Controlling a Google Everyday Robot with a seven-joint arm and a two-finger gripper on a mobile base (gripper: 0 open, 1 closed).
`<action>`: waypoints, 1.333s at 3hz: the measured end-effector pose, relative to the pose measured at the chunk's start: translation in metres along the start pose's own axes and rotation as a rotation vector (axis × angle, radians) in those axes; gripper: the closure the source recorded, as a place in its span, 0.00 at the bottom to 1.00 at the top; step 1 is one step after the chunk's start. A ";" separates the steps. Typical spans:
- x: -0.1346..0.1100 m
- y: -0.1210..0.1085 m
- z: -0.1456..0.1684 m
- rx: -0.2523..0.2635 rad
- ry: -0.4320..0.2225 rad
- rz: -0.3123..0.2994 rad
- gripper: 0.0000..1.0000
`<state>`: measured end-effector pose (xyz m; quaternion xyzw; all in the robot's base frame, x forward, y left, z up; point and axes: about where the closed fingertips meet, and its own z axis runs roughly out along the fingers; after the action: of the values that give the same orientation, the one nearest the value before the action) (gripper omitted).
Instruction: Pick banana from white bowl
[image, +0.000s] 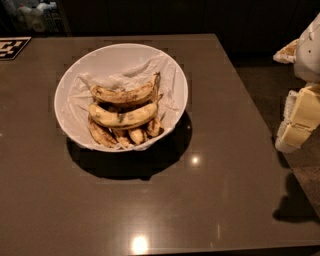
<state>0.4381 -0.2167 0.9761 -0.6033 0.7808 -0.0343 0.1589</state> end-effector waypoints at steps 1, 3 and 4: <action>0.000 0.000 0.000 0.000 0.000 0.000 0.00; -0.047 0.013 0.008 0.005 0.154 -0.063 0.00; -0.085 0.019 0.022 -0.005 0.212 -0.174 0.00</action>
Offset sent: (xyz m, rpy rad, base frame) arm -0.0008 0.0327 -0.0055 -0.1456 0.0533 -0.0597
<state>0.4455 -0.1276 0.9680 -0.6623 0.7379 -0.1094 0.0704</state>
